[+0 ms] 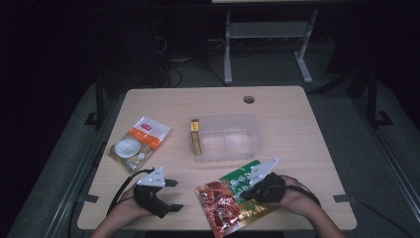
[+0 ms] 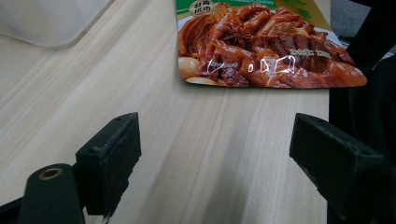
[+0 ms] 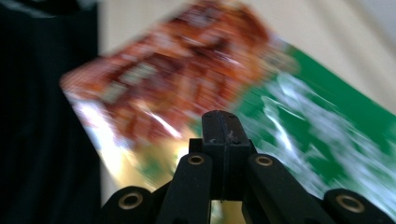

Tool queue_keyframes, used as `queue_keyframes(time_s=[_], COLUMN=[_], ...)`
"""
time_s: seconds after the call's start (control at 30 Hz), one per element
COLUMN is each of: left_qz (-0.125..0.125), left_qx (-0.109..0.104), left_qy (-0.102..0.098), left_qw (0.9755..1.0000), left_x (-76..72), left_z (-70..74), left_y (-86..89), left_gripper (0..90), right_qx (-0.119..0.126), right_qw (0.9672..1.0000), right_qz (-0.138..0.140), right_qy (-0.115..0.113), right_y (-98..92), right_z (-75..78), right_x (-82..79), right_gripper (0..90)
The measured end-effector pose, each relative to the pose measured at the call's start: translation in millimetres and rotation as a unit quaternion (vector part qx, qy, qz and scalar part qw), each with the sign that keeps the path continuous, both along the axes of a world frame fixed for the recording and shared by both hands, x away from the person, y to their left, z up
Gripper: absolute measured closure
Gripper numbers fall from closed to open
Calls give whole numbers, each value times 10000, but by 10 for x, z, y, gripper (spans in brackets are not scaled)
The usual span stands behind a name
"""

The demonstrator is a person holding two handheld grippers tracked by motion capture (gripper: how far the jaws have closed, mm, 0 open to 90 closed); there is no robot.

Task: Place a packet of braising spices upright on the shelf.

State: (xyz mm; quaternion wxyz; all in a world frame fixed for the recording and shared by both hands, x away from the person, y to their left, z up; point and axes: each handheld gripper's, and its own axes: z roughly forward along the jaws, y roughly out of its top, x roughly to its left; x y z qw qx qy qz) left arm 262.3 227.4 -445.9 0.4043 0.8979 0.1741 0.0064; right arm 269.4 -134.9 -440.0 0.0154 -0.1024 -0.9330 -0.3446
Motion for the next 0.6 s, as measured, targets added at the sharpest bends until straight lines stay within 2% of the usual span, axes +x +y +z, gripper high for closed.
queue_keyframes(time_s=[0.07, 0.17, 0.27, 0.33, 0.47, 0.6], left_qz=[1, -20, -11, -8, -35, -24], left_qx=[2, 11, 14, 18, 18, 3], left_qy=[-1, -23, 0, 0, 10, -35], left_qw=[10000, 10000, 10000, 10000, 10000, 10000], left_x=[-3, 4, 6, 4, 2, 1], left_z=[3, 2, -4, -7, -12, 5], left_y=[1, 8, 3, -3, -26, -75], left_gripper=[160, 160, 160, 160, 160, 160], right_qx=[-48, -117, -309, -292, -294, -228], right_qw=[9991, 9956, 9939, 9942, 9950, 9952], right_qz=[405, 905, 1032, 1010, 959, 948], right_qy=[81, 201, 232, 235, 10, 56], right_y=[144, 286, 344, 362, 424, 447], right_z=[-25, -79, -159, -178, -179, -189], right_x=[-89, -185, -198, -194, -174, -142], right_gripper=[900, 900, 900, 900, 900, 900])
